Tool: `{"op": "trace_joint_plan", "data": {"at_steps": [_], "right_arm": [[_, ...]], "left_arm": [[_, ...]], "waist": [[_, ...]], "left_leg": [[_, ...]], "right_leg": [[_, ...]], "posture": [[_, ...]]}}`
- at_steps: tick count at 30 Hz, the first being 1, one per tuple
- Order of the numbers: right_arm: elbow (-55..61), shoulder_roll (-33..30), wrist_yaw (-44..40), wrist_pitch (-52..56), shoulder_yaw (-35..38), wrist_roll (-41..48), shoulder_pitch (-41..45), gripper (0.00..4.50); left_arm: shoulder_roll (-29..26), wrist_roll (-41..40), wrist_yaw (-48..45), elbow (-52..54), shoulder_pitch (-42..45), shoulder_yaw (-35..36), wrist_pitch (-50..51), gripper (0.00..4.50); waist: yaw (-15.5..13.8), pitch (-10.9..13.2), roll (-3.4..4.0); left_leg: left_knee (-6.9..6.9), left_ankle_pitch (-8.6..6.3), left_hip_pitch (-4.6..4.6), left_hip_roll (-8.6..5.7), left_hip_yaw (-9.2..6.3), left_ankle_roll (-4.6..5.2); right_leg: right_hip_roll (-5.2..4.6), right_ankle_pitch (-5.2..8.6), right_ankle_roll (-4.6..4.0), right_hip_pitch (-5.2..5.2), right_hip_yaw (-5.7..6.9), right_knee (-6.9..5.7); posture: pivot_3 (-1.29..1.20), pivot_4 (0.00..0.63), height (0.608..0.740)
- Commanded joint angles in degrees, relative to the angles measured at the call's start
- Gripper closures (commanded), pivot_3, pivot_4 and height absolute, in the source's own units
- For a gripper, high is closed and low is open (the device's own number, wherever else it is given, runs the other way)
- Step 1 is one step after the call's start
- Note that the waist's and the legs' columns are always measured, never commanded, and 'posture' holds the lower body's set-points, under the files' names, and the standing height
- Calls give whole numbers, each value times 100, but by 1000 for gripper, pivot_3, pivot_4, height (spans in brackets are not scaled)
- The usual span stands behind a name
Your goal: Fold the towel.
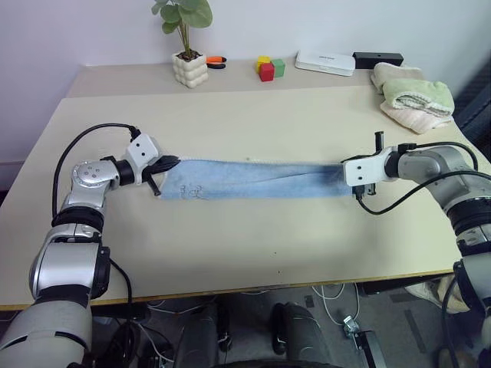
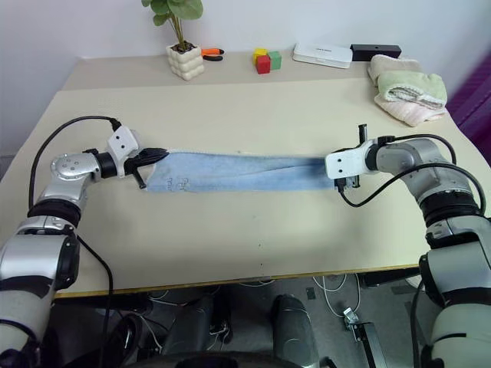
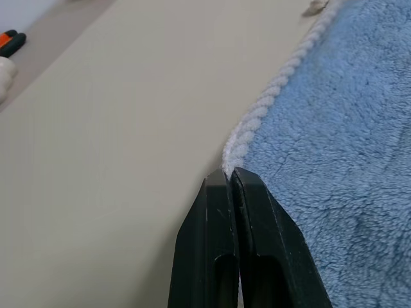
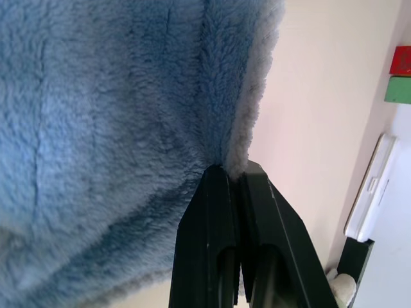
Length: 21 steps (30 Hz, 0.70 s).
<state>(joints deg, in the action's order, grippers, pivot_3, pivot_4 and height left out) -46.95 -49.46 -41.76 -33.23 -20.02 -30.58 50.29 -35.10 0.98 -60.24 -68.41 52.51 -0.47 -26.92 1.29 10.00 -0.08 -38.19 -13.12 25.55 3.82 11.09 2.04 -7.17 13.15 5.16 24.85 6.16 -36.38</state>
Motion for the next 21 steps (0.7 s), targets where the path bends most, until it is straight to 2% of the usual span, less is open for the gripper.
{"op": "trace_joint_plan", "data": {"at_steps": [1,3,8,10,16,21], "right_arm": [[-41,87,-138,144,146,249,193,4224],[-38,132,-165,242,196,317,209,3638],[-81,73,427,344,148,26,345,1254],[-133,71,509,492,153,6,383,368],[-44,-95,854,817,267,5,247,368],[678,93,505,1592,1266,1389,-296,368]], "left_arm": [[-2,-53,-57,10,75,82,189,3597],[-16,-15,20,33,57,74,132,2662],[-57,-16,181,61,55,103,-43,116],[-85,15,393,82,43,113,-136,0],[-227,-286,653,197,43,465,-76,0],[-238,-956,623,599,65,1071,540,0]], "waist": [[3,0,0],[6,0,0],[4,0,0],[4,0,0],[6,1,1],[-6,1,0]], "left_leg": [[0,0,-2,0,0,0],[0,1,-1,1,0,-1],[0,1,-2,1,-1,-1],[0,1,-2,1,-2,-2],[0,1,-2,2,-3,-2],[-1,2,-2,2,-6,-2]], "right_leg": [[0,0,1,-2,0,0],[2,0,1,-1,0,-1],[2,0,1,-2,0,-2],[2,0,1,-1,0,-3],[2,0,1,0,0,-4],[2,0,1,-3,0,-5]], "posture": [[0,150,740],[0,150,740],[0,150,740],[0,150,740],[0,150,740],[0,150,740]]}}
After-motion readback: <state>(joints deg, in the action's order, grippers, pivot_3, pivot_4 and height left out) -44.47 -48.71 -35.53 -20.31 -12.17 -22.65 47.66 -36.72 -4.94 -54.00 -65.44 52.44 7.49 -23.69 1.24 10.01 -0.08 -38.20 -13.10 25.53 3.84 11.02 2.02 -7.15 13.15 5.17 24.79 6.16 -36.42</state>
